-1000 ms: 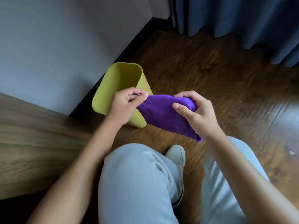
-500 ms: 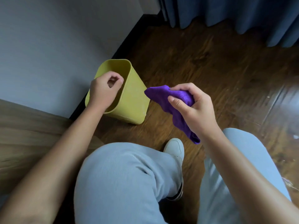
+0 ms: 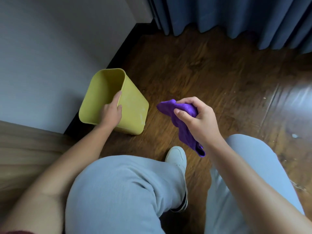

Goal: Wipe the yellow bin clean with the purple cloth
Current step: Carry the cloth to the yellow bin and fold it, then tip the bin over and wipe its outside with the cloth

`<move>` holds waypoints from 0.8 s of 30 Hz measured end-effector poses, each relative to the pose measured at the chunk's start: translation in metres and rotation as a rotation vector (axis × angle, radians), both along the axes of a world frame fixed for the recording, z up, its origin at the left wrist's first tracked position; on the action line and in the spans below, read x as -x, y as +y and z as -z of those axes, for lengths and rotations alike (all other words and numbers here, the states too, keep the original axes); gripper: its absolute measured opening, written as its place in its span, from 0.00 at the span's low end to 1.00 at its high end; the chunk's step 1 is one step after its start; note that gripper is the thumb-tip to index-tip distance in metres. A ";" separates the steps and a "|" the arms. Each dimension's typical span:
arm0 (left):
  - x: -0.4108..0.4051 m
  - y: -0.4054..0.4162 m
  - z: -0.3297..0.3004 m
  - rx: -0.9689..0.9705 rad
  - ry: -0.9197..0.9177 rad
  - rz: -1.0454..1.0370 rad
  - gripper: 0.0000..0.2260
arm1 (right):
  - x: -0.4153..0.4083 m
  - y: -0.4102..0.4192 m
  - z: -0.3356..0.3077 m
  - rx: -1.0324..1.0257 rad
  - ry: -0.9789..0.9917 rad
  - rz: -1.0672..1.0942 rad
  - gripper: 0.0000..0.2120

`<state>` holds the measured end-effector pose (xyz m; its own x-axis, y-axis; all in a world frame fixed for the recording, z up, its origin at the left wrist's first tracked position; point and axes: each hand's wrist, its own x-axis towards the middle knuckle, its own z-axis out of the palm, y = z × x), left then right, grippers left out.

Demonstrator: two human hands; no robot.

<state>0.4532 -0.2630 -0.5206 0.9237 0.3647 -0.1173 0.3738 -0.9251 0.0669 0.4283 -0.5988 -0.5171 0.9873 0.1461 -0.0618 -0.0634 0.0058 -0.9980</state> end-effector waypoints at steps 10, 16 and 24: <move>0.007 0.005 -0.006 0.128 -0.105 -0.054 0.26 | -0.001 -0.005 0.008 0.012 0.042 0.035 0.11; -0.004 -0.010 -0.035 0.295 -0.210 -0.002 0.25 | -0.008 -0.014 0.006 -0.032 0.080 0.096 0.10; -0.043 -0.071 -0.042 0.481 -0.113 0.174 0.26 | -0.011 -0.031 0.005 -0.090 0.142 0.180 0.08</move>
<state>0.4965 -0.3345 -0.4791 0.9824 0.1345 -0.1294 0.1832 -0.8277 0.5304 0.4390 -0.6302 -0.5222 0.9803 -0.0202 -0.1964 -0.1927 0.1178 -0.9742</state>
